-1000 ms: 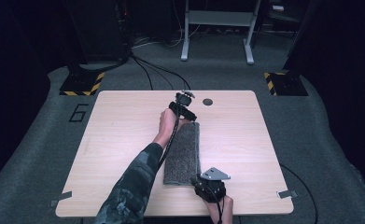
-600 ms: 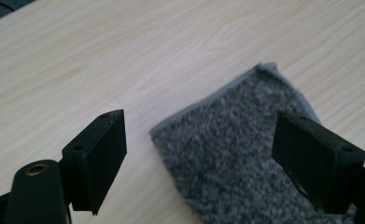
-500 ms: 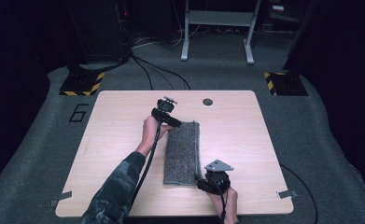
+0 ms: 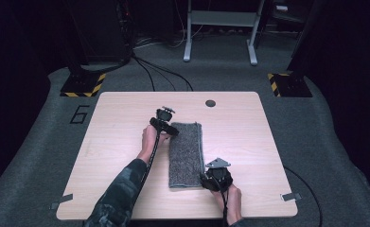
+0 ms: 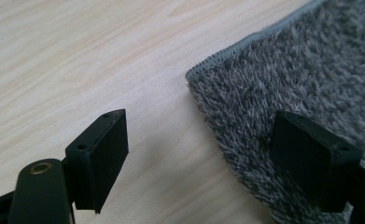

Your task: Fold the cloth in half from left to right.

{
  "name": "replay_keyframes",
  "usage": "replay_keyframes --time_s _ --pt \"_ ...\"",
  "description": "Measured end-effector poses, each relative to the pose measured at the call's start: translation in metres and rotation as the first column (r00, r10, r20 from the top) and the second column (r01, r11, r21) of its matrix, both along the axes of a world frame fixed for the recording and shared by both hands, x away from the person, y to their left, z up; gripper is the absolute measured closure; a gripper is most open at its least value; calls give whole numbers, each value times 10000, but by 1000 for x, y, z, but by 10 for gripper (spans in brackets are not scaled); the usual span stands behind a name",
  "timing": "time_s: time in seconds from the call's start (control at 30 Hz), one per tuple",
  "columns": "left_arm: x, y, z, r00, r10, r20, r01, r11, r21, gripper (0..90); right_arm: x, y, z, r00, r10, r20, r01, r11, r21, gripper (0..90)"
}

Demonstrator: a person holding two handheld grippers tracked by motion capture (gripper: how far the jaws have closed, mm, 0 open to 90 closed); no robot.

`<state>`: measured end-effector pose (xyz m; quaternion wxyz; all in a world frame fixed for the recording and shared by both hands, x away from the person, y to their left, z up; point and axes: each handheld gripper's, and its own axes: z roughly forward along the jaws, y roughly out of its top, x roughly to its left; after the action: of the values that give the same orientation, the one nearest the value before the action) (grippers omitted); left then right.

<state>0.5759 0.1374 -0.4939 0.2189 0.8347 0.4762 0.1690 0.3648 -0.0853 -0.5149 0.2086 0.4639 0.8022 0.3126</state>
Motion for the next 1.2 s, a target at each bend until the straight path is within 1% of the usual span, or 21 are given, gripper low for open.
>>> replay_keyframes --time_s 0.1,0.13,0.27,0.3,0.33,0.37,0.43,0.47,0.5,0.53,0.57,0.6,0.73,0.8,0.87,0.93,1.0,1.07,1.13,1.17,1.2 --pt "-1 2 -5 10000 23 -24 -23 9999 -130 176 -1 -4 3 9999 -103 76 103 9999 44 396" --pt "-2 4 -3 10000 63 -23 -64 9996 -272 165 -1 -6 4 9995 -112 279 109 9999 101 396" --pt "-12 15 8 9994 132 313 -106 9964 -837 143 4 -11 9 9994 -113 332 99 9990 436 373" --pt "-13 17 9 9997 32 223 -14 9968 -803 142 7 -12 8 9995 129 275 -140 9991 396 362" --pt "-16 18 9 9997 -33 259 54 9968 -798 142 8 -11 8 9999 41 151 -49 9985 549 354" --pt "-19 18 8 9997 -130 194 144 9974 -703 140 10 -10 6 9997 166 173 -174 9988 465 351" --pt "-20 17 2 9997 -253 63 254 9993 -284 145 13 -8 4 9999 133 10 -134 9982 584 333" --pt "-20 17 0 9997 -250 -75 248 9994 -256 144 15 -7 3 9998 198 37 -200 9983 554 327" --pt "-20 17 -2 9996 -239 -177 234 9994 -272 143 16 -6 3 9997 254 24 -255 9986 455 321" --pt "-20 18 -5 9996 -181 -202 173 9991 -385 141 16 -5 4 9999 162 -41 -159 9988 471 321" --pt "-20 19 -6 9997 -148 -179 140 9990 -424 134 17 -5 4 9998 195 80 -199 9985 505 319" --pt "-21 19 -6 9997 -132 -188 124 9989 -443 128 17 -5 5 9999 129 -27 -127 9984 557 311" --pt "-33 26 3 9997 -151 206 171 9949 -998 99 23 -6 9 9994 312 130 -319 9978 589 268" --pt "-42 27 6 9989 -300 349 336 9936 -1075 92 27 -4 9 9992 404 31 -405 9978 532 248" --pt "-48 27 5 9978 -485 443 527 9937 -992 89 30 -3 8 9987 514 -30 -512 9976 470 227" --pt "-52 27 2 9980 -525 339 546 9964 -645 88 34 1 6 9979 631 -168 -624 9972 419 210" --pt "-53 27 -3 9981 -578 228 589 9970 -507 89 36 2 5 9976 617 -318 -605 9975 351 199" --pt "-51 26 -10 9981 -613 107 616 9975 -338 92 37 1 3 9971 727 -241 -717 9967 386 196" --pt "-49 27 -15 9988 -488 -33 486 9978 -456 76 39 -1 0 9965 788 -262 -774 9958 489 177" --pt "-49 28 -15 9990 -438 30 439 9979 -471 60 40 -2 -1 9964 784 -337 -769 9961 434 175" --pt "-50 29 -14 9993 -377 58 380 9970 -670 58 40 -2 -1 9963 794 -327 -779 9960 434 174"
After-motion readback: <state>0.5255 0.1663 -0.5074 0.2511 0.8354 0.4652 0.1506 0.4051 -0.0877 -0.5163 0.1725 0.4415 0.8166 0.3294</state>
